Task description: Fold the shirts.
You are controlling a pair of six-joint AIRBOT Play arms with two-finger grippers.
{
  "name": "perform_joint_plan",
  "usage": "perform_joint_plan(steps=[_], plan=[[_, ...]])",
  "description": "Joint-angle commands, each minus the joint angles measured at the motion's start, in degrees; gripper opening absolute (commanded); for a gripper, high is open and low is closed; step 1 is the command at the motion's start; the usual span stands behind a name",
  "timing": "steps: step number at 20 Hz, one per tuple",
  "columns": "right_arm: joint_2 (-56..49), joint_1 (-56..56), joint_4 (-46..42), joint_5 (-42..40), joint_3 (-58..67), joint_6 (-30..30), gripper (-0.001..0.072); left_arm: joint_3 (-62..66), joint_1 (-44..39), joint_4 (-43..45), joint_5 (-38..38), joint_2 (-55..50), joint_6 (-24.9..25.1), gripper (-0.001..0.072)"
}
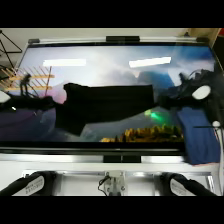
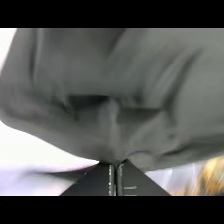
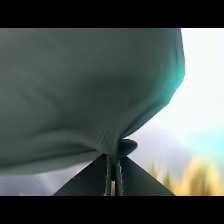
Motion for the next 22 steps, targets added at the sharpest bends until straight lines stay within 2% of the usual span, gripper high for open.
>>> perform_joint_plan(steps=[1, 4, 6, 7, 9, 10, 12, 15, 20, 22], plan=[[11.89, 0.11, -6.36, -1.6, 15.45, -6.29, 0.0066, 23.65, 0.0, -0.17, -1.18, 4.68, 0.2, 0.0031], [21.29, 0.11, -13.88, -6.25, 30.69, -6.19, 0.0066, 48.72, 0.0, -0.15, 0.74, 7.98, -0.04, 0.0032], [26.01, 0.11, -16.83, -7.34, 37.62, -4.5, 0.0066, 60.7, 0.0, -0.13, 3.93, 10.14, -3.82, 0.0032], [28.02, 0.11, -18.08, -7.23, 39.54, -2.91, 0.0066, 62.69, 0.0, -0.15, 5.79, 12.0, -5.07, 0.0032], [31.91, 0.11, -20.02, -6.75, 40.46, 0.26, 0.0066, 61.13, 0.0, -0.02, 7.89, 16.46, -5.99, 0.0032], [32.98, 0.11, -21.09, -5.11, 40.46, 1.92, 0.0066, 59.28, 0.0, 0.96, 7.28, 18.47, -8.13, 0.0032], [33.59, 0.11, -22.18, -0.04, 40.46, 2.62, 0.0066, 55.43, 0.0, 4.39, 4.52, 21.44, -10.93, 0.0032], [32.59, 0.11, -25.64, 6.73, 40.44, 3.3, 0.0066, 53.81, 0.0, 11.17, -2.45, 22.18, -10.97, 0.0032], [22.1, 0.11, -28.63, 22.36, 40.26, 3.69, 0.0067, 47.34, 0.0, 18.05, -9.55, 18.91, -9.77, 0.0033], [15.21, 0.11, -28.52, 25.35, 38.38, 3.65, 0.0067, 41.53, 0.0, 18.14, -10.78, 16.31, -8.13, 0.0033]])
